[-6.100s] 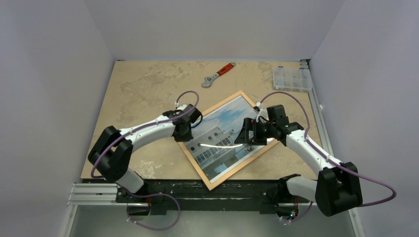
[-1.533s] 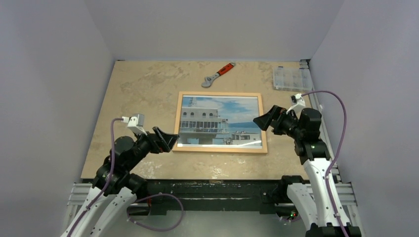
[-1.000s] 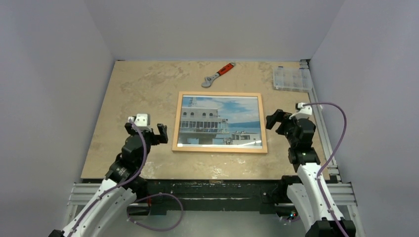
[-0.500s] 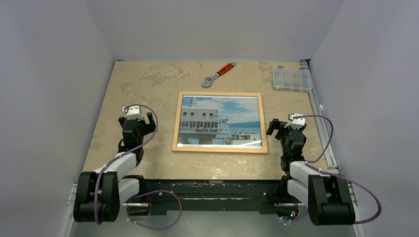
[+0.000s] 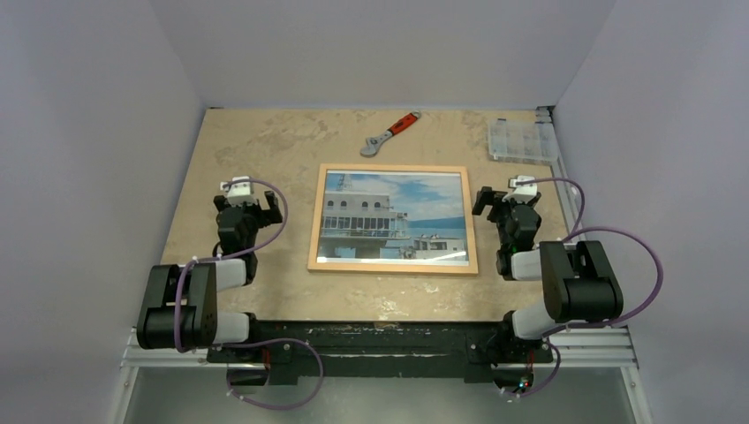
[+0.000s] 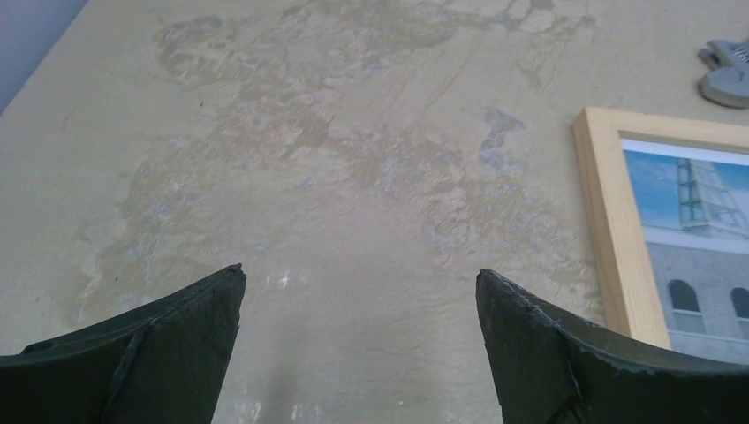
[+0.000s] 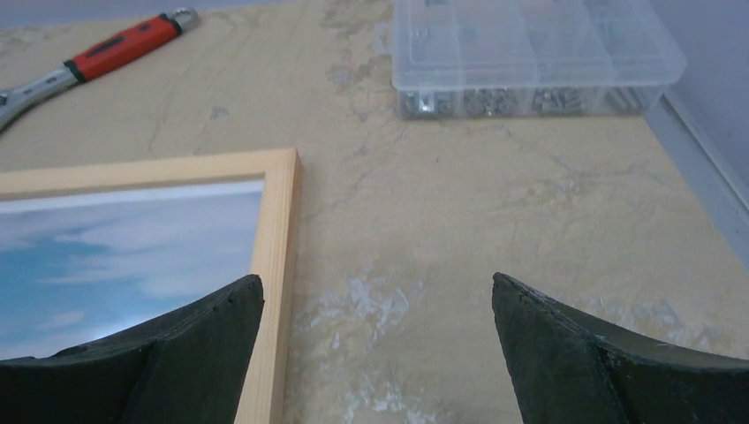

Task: Put the photo into the frame
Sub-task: Reset both arms

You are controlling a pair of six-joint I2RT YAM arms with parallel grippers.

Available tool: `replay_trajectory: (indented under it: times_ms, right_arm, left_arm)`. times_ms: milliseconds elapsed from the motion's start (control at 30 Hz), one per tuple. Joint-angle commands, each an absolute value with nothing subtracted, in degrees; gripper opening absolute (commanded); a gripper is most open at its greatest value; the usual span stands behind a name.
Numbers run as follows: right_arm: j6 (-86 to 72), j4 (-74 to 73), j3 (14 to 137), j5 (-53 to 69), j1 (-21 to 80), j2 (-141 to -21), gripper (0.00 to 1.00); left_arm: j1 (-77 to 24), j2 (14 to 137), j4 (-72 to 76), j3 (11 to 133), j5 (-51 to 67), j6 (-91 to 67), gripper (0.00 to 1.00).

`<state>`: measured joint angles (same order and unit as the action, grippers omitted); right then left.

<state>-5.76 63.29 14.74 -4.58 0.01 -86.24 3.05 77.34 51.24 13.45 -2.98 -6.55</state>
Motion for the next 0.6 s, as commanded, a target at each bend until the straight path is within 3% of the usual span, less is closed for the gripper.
replay_trajectory:
  times_ms: [0, 567]
  right_arm:
    - [-2.97, 62.50, 17.51, -3.01, 0.35, -85.74, 0.99]
    - [-2.91, 62.75, 17.58, -2.81, 0.34, -85.92, 0.99]
  left_arm:
    - [3.36, 77.28, 52.88, 17.65, 4.81, -3.29, 1.00]
    - [2.85, 77.35, 52.21, 18.10, 4.31, -2.57, 1.00]
